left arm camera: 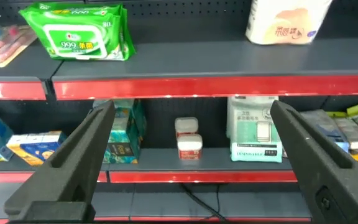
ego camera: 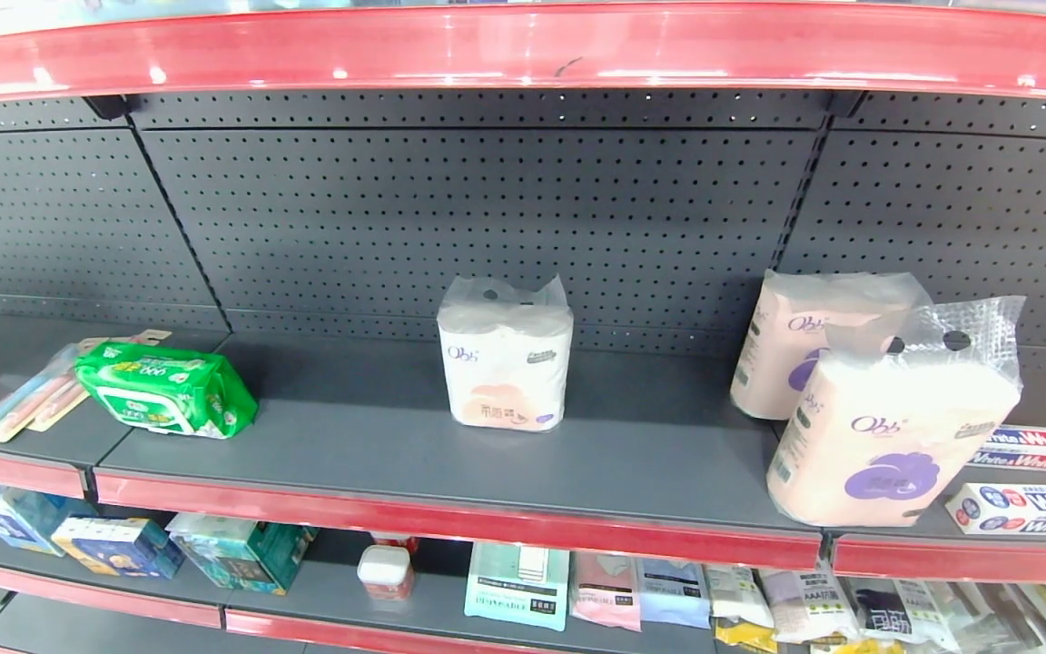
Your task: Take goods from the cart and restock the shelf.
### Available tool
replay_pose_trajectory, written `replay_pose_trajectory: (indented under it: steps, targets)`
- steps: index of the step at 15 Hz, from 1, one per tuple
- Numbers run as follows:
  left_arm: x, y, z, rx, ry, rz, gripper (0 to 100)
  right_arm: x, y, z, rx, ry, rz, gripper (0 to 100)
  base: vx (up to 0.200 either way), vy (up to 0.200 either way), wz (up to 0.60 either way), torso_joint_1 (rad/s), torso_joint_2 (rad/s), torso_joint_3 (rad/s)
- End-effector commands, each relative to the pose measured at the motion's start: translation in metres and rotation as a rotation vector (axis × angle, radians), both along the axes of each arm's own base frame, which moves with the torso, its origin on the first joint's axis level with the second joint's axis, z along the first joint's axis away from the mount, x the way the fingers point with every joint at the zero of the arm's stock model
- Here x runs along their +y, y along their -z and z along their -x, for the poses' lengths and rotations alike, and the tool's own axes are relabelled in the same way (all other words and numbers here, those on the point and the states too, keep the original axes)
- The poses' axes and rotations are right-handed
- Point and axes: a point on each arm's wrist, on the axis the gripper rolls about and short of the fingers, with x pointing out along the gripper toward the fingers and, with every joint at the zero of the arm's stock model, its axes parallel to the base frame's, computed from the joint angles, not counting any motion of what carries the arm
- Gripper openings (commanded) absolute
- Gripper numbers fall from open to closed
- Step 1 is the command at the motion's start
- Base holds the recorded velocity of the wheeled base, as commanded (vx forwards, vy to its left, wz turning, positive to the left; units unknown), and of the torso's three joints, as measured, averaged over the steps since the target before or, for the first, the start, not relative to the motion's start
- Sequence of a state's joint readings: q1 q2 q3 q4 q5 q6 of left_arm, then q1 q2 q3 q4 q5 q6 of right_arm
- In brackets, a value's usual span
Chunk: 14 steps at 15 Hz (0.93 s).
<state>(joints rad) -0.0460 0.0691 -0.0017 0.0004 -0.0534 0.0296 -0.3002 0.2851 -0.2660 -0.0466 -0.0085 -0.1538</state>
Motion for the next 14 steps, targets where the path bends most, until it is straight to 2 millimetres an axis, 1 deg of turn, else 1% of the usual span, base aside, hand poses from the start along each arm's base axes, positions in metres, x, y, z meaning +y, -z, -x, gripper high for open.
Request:
replay_pose_trajectory:
  steps: [1,3,4,5,6,7,8,9,10,11,12,13,14]
  targets:
    - [0.002,0.000,-0.002,0.030,0.106,0.015,100,0.000,-0.002,0.001,-0.006,0.014,0.006,0,0.000,0.000,0.00,0.000,0.00,0.000]
    - [0.003,-0.001,-0.002,0.025,0.125,0.033,100,0.000,-0.008,0.001,-0.015,0.028,0.018,0,0.000,0.000,0.00,0.000,0.00,0.000]
    - [0.002,-0.042,-0.004,-0.020,0.123,0.135,100,0.000,-0.011,0.001,-0.017,0.030,0.031,0,0.000,0.000,0.00,0.000,0.00,0.000]
    - [-0.002,-0.111,-0.032,-0.002,0.074,0.288,100,0.000,-0.012,0.001,-0.017,0.030,0.037,0,0.000,0.000,0.00,0.000,0.00,0.000]
    - [-0.006,-0.156,-0.063,-0.041,0.015,0.381,100,-0.001,-0.012,0.000,-0.008,0.029,0.040,0,0.000,0.000,0.00,0.000,0.00,0.000]
    - [-0.009,-0.160,-0.091,-0.009,0.022,0.356,100,-0.001,-0.010,-0.001,0.001,0.029,0.043,0,0.000,0.000,0.00,0.000,0.00,0.000]
    - [-0.011,-0.150,-0.111,0.067,0.006,0.267,100,-0.001,-0.010,-0.002,0.009,0.030,0.042,0,0.000,0.000,0.00,0.000,0.00,0.000]
    - [-0.012,-0.142,-0.124,0.115,0.002,0.188,100,-0.002,-0.010,-0.003,0.014,0.030,0.041,0,0.000,0.000,0.00,0.000,0.00,0.000]
    - [-0.011,-0.132,-0.155,0.165,-0.025,0.088,100,-0.002,-0.010,-0.003,0.015,0.030,0.041,0,0.000,0.000,0.00,0.000,0.00,0.000]
    - [-0.003,-0.119,-0.198,0.215,-0.106,0.040,100,-0.002,-0.009,-0.003,0.019,0.027,0.039,0,0.000,0.000,0.00,0.000,0.00,0.000]
    - [0.001,-0.102,-0.235,0.225,-0.138,0.026,100,-0.002,-0.007,-0.005,0.030,0.025,0.036,0,0.000,0.000,0.00,0.000,0.00,0.000]
    - [0.006,-0.085,-0.267,0.188,-0.143,0.023,100,-0.002,-0.006,-0.005,0.035,0.017,0.035,0,0.000,0.000,0.00,0.000,0.00,0.000]
    - [0.006,-0.080,-0.279,0.157,-0.119,0.018,100,-0.002,-0.004,-0.005,0.038,0.014,0.034,0,0.000,0.000,0.00,0.000,0.00,0.000]
